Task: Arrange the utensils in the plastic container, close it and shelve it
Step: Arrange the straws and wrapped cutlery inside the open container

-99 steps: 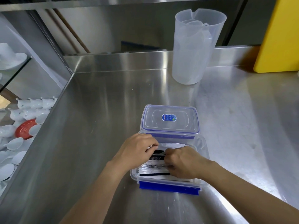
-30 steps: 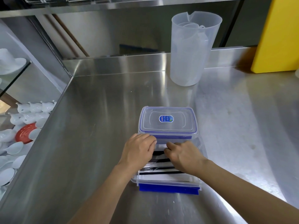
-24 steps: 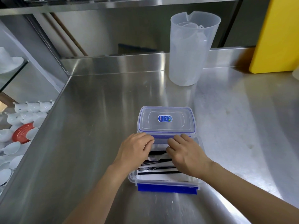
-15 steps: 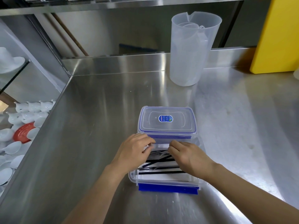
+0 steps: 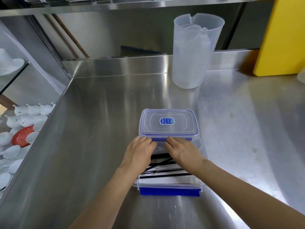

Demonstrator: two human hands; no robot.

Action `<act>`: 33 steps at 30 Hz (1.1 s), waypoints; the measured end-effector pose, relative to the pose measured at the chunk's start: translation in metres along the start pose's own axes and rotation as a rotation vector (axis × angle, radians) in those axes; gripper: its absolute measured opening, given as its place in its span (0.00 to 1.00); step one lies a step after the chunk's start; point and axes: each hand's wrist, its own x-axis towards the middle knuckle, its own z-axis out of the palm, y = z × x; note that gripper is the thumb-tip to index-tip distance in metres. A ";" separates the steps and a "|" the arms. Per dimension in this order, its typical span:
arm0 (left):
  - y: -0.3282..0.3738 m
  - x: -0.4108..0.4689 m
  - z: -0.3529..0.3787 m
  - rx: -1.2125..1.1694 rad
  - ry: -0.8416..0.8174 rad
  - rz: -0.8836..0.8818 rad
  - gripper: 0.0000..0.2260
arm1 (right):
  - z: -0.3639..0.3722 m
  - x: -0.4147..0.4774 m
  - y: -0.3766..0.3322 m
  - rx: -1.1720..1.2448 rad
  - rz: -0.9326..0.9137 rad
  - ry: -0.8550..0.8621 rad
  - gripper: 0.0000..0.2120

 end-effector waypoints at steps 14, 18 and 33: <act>-0.001 -0.002 -0.002 0.028 -0.069 -0.002 0.11 | 0.009 -0.001 0.001 0.012 -0.051 -0.085 0.17; -0.003 -0.002 0.003 0.033 -0.064 -0.006 0.06 | 0.008 -0.001 0.001 0.020 -0.066 -0.082 0.16; -0.001 0.001 0.001 0.056 -0.110 -0.041 0.11 | 0.004 0.001 -0.001 0.012 0.020 -0.087 0.15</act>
